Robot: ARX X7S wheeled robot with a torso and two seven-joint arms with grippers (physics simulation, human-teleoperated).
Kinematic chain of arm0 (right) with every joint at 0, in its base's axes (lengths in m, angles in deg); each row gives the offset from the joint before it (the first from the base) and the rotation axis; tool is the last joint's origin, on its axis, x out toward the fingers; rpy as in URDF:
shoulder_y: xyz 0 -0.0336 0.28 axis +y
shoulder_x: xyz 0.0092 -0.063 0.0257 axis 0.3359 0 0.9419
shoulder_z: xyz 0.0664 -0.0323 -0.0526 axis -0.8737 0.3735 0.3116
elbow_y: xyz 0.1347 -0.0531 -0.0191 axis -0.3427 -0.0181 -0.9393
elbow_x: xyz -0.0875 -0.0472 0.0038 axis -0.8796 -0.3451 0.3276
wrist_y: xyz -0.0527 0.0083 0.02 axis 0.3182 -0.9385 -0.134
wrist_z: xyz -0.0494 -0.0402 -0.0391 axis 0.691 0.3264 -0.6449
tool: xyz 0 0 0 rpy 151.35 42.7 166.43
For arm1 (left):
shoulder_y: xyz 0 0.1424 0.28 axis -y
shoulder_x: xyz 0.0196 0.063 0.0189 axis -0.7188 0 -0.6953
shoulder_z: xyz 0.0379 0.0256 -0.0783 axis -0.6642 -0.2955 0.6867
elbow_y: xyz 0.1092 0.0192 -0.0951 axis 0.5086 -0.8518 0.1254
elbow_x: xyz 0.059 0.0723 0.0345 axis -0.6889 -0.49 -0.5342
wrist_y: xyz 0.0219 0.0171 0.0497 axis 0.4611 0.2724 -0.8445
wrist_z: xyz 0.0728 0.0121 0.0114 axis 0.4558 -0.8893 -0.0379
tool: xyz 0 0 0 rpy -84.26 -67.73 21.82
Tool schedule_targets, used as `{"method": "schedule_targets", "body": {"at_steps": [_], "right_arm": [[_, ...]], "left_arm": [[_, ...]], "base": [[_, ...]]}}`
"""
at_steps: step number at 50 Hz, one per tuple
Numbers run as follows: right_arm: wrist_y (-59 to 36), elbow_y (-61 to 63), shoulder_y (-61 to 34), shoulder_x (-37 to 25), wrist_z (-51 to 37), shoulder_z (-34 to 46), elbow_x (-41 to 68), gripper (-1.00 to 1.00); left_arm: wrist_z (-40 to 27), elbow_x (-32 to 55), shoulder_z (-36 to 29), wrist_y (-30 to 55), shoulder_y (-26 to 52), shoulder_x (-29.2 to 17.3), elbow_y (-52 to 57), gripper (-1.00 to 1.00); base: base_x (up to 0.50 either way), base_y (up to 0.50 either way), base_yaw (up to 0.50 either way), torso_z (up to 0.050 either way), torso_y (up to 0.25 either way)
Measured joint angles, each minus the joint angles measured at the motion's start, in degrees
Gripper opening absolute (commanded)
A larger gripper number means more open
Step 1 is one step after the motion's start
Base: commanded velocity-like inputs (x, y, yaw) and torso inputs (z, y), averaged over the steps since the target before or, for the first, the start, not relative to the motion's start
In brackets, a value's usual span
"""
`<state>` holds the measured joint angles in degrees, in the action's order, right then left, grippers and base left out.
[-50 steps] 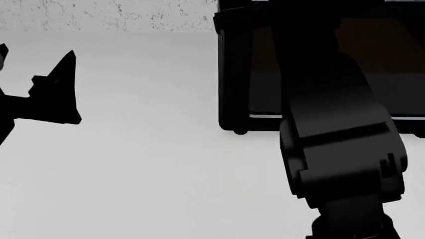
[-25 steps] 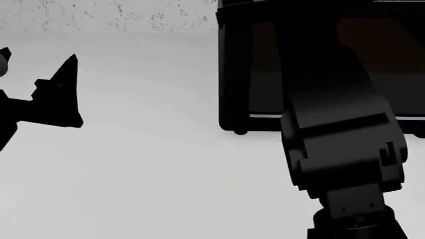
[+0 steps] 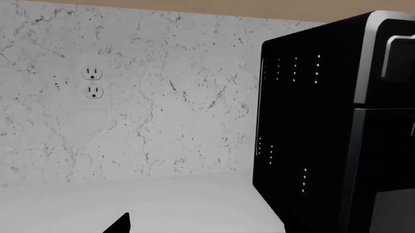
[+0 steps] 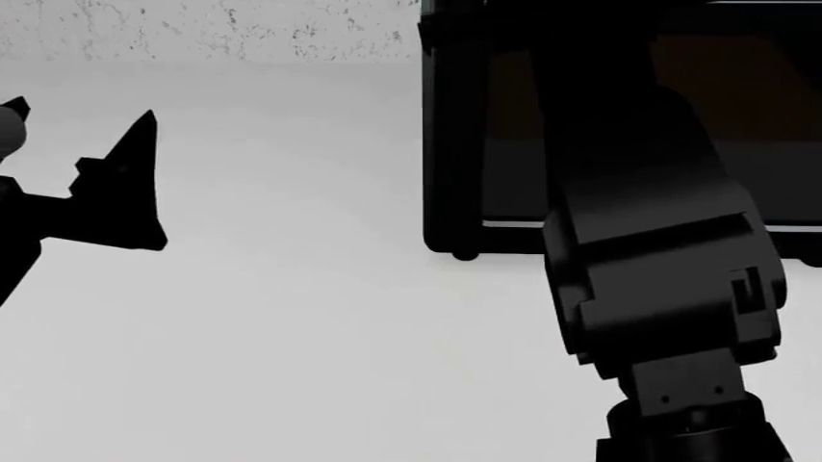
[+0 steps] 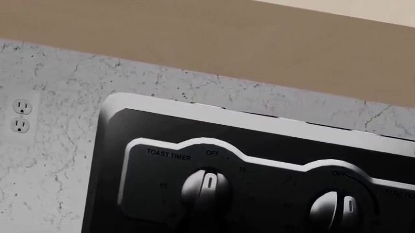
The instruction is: Turn on the toaster oven by setting the timer.
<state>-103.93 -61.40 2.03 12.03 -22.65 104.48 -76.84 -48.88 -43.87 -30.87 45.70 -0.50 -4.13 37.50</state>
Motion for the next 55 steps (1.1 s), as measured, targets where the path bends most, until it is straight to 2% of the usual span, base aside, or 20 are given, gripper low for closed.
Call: {"method": "schedule_targets", "body": {"at_steps": [55], "right_arm": [[1.92,-2.40,-0.06,5.50,-4.79,-9.44,9.13,-1.00]], "left_arm": [[-0.78,1.11,-0.41,-0.10,0.01,-1.14,0.59,1.00]], "base": [[0.01,0.00,0.01,0.002,0.000]]}}
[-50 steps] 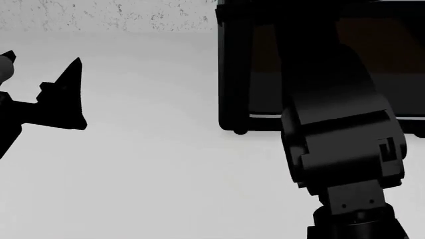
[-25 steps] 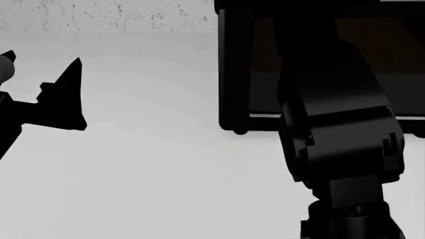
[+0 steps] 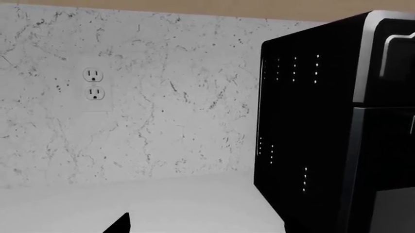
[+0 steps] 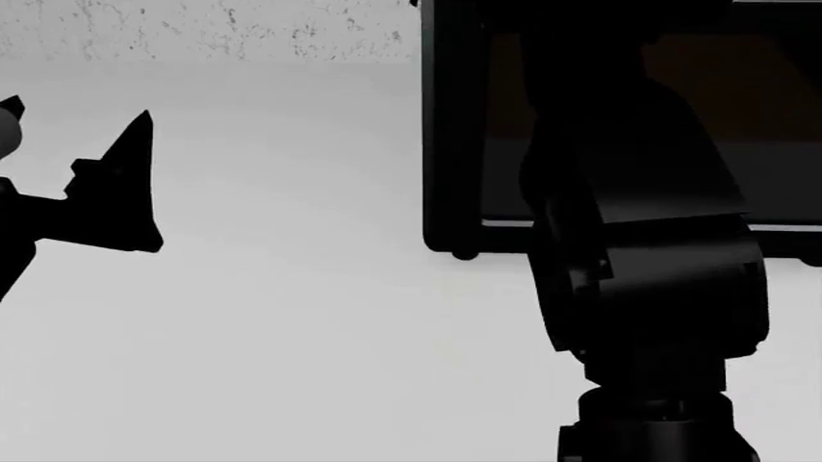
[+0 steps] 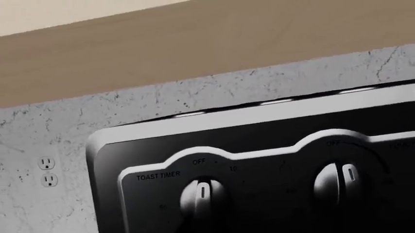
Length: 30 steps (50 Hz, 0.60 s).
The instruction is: Turn on the toaster oven by setting the timer.
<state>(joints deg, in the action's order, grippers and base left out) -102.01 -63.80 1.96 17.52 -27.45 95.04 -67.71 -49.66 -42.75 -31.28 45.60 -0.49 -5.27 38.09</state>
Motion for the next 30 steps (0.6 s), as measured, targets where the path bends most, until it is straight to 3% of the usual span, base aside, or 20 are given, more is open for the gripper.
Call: {"method": "schedule_targets", "body": {"at_steps": [30], "right_arm": [[2.68,-1.00,0.06,3.25,-5.84,-4.70,8.67,-1.00]], "left_arm": [[-0.39,0.84,0.45,0.05,-0.20,-1.12,0.58,1.00]], "base": [[0.03,0.00,0.01,0.005,0.000]]}}
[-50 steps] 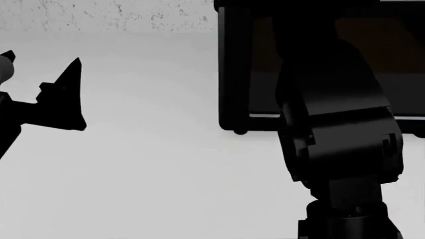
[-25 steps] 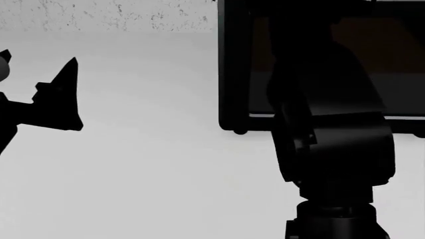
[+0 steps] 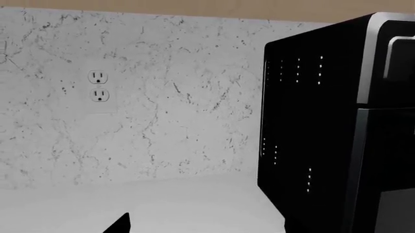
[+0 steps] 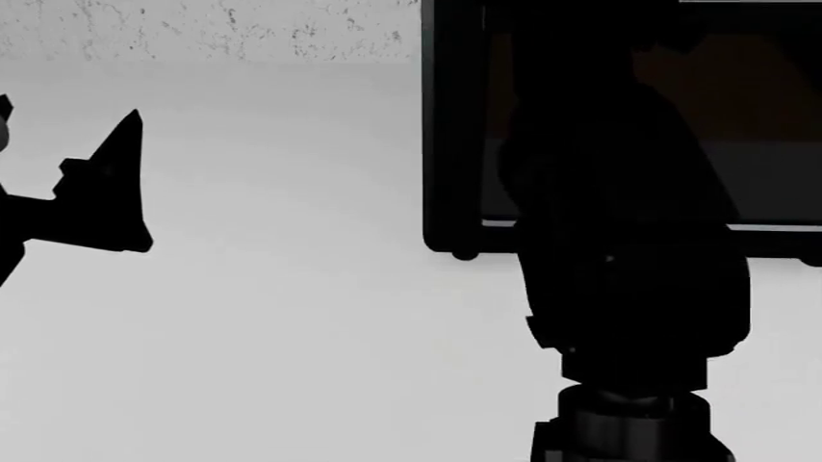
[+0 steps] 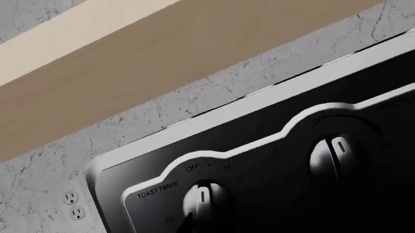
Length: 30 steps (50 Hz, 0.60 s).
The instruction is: Turn on the toaster oven by setting the timer.
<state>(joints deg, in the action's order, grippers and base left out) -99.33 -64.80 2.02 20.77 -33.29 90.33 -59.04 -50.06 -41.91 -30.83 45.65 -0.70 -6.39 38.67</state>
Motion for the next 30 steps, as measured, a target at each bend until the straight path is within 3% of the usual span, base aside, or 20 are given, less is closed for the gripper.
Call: {"method": "schedule_targets", "body": {"at_steps": [30], "right_arm": [[4.44,-1.69,-0.88,0.71,-8.24,-1.42,15.03,-1.00]], "left_arm": [[-0.22,0.48,0.19,-0.57,-0.62,-0.81,0.26,1.00]], "base": [[0.03,0.00,0.01,0.006,0.000]]}}
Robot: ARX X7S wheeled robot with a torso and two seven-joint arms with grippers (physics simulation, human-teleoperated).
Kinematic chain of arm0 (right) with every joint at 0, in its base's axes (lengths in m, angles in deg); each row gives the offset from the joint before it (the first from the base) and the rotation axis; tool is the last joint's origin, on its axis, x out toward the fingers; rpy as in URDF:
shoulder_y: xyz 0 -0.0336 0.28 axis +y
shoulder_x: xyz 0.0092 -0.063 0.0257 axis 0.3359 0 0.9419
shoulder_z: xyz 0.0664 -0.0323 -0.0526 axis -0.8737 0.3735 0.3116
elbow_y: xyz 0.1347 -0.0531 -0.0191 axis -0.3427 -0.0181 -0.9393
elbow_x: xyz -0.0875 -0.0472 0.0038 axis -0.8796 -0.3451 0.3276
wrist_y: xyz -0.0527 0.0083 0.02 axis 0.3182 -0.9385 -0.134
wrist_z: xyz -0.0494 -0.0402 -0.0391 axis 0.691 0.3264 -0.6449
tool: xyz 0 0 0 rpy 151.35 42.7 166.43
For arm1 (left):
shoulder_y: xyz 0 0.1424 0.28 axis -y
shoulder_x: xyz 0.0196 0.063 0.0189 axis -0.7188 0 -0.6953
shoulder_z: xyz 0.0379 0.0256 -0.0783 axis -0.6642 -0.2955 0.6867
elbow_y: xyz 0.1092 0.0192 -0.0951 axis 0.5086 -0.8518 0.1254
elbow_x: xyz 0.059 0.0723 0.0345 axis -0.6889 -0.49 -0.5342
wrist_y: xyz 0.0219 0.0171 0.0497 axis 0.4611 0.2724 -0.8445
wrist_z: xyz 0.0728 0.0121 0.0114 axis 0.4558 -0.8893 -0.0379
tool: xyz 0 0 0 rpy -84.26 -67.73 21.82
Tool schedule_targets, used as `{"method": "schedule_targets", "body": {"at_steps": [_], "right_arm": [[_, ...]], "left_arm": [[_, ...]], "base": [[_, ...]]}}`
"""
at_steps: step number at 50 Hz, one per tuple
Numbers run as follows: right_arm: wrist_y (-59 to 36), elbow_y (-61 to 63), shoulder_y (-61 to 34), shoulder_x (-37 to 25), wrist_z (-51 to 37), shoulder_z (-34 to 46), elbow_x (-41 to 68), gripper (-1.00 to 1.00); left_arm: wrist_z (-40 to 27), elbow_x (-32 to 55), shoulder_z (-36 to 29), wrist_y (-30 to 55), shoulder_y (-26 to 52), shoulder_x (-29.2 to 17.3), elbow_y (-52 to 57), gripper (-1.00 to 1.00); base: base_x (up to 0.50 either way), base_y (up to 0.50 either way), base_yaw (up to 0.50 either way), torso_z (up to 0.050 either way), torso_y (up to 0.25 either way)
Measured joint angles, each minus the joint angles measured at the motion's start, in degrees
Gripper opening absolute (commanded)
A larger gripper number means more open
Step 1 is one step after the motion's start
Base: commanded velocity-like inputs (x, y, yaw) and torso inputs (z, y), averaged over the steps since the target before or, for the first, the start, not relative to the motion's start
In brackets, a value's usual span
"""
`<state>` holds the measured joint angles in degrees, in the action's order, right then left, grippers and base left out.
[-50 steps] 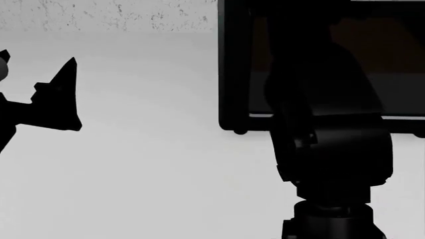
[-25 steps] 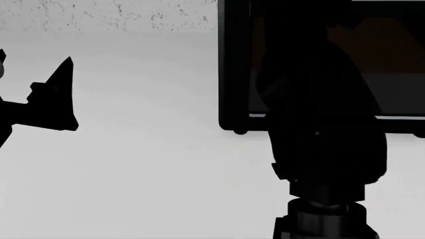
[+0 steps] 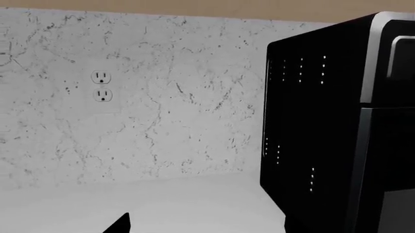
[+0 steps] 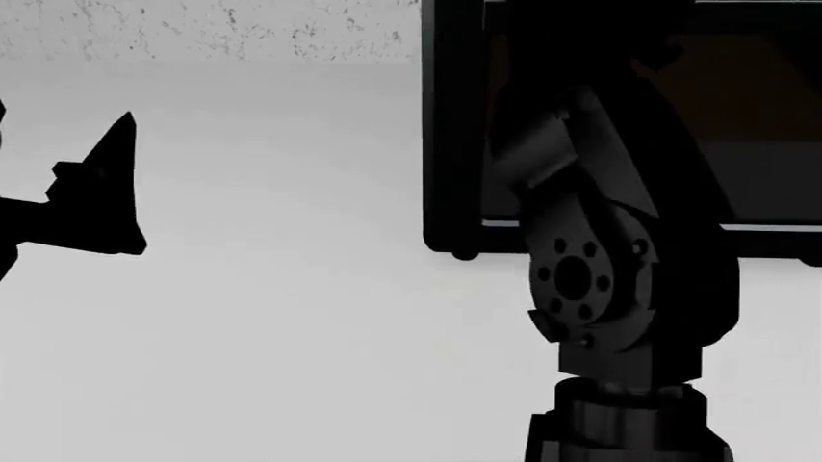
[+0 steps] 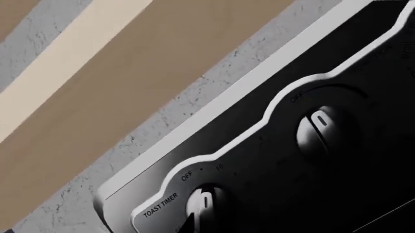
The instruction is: Turn on the toaster oven by setting the timer.
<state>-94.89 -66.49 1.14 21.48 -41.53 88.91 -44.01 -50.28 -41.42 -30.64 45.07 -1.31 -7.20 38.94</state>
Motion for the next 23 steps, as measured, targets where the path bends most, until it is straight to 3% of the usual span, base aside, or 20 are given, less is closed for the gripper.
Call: {"method": "schedule_targets", "body": {"at_steps": [23], "right_arm": [[4.00,-1.28,-0.51,-0.36,-3.46,-0.05,9.74,-1.00]], "left_arm": [[-0.52,0.62,0.02,0.23,0.21,-0.37,0.31,1.00]], "base": [[0.03,0.00,0.01,0.005,0.000]]}}
